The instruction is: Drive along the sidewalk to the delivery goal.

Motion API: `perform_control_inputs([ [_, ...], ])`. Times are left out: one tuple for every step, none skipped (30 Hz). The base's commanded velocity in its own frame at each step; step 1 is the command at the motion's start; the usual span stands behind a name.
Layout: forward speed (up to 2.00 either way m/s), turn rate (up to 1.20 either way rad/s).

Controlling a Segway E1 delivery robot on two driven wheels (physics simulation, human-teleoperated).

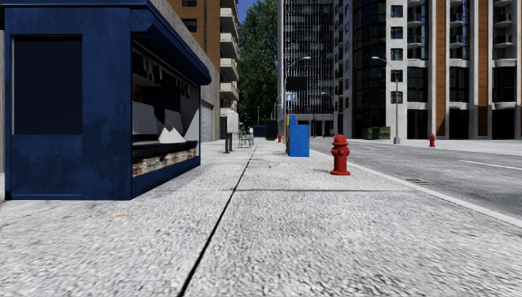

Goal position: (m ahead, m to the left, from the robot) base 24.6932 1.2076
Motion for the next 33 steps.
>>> perform_control_inputs([
  [2.0,0.0],
  [2.0,0.0],
  [2.0,0.0],
  [2.0,0.0],
  [2.0,0.0],
  [2.0,0.0],
  [2.0,0.0],
  [2.0,0.0],
  [2.0,0.0],
  [2.0,0.0],
  [2.0,0.0],
  [2.0,0.0],
  [2.0,0.0],
  [2.0,0.0],
  [2.0,0.0],
  [2.0,0.0],
  [2.0,0.0],
  [2.0,0.0],
  [2.0,0.0],
  [2.0,0.0],
  [2.0,0.0],
  [2.0,0.0],
  [2.0,0.0],
  [2.0,0.0],
  [2.0,0.0],
  [2.0,0.0],
  [2.0,0.0],
  [2.0,0.0],
  [2.0,0.0],
  [2.0,0.0],
  [2.0,0.0],
  [2.0,0.0],
  [2.0,0.0],
])
